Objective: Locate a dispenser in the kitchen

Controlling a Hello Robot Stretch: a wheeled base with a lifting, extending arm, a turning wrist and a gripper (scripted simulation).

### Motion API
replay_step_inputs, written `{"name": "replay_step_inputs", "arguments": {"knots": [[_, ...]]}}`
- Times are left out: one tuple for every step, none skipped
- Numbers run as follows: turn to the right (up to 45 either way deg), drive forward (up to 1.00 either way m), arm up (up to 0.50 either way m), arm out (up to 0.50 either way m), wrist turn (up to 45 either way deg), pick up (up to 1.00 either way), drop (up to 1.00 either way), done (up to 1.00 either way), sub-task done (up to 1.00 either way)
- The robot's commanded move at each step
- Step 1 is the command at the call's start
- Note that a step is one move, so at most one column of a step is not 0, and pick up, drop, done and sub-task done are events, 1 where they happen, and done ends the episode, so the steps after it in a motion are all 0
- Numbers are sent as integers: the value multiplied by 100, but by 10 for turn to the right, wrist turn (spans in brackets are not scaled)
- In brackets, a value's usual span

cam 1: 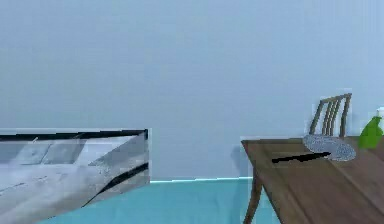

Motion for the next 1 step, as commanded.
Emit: {"name": "replay_step_inputs", "arguments": {"knots": [[0,55,0,0,0,0,0,0,0]]}}
